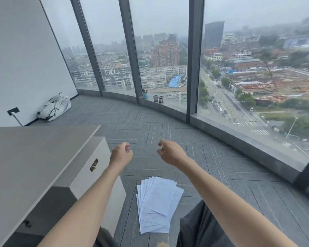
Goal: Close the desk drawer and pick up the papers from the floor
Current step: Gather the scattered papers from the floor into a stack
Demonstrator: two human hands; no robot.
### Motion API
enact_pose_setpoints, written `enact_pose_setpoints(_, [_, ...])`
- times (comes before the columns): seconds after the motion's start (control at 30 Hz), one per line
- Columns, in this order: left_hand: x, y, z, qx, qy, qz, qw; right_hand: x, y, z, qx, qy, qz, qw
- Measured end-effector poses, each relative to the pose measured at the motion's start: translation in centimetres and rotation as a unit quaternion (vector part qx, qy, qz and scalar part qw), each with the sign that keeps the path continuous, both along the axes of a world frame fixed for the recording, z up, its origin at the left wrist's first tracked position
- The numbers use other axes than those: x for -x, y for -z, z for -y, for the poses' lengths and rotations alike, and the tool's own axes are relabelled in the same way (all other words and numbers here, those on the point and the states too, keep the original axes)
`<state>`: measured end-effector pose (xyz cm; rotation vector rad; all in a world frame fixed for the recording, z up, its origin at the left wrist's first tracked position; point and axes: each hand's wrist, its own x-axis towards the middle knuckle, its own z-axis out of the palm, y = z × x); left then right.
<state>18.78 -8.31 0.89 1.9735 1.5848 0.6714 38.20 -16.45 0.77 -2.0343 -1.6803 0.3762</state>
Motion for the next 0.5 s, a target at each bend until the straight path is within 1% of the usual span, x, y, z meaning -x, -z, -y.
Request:
enact_pose_setpoints(0.13, [-1.0, 1.7, -1.3, 0.028, -0.013, 0.038, 0.999, -1.3, 1.3, 0.0, 0.026, 0.018, 0.004, 0.999])
enact_pose_setpoints(0.3, [-2.3, 5.0, -3.3, 0.094, -0.031, 0.103, 0.99, -2.8, 3.8, -1.7, 0.062, 0.017, 0.01, 0.998])
enact_pose_setpoints(0.5, [-4.5, 10.7, -8.1, 0.162, -0.025, 0.121, 0.979, -5.1, 8.9, -6.4, 0.113, 0.014, -0.003, 0.993])
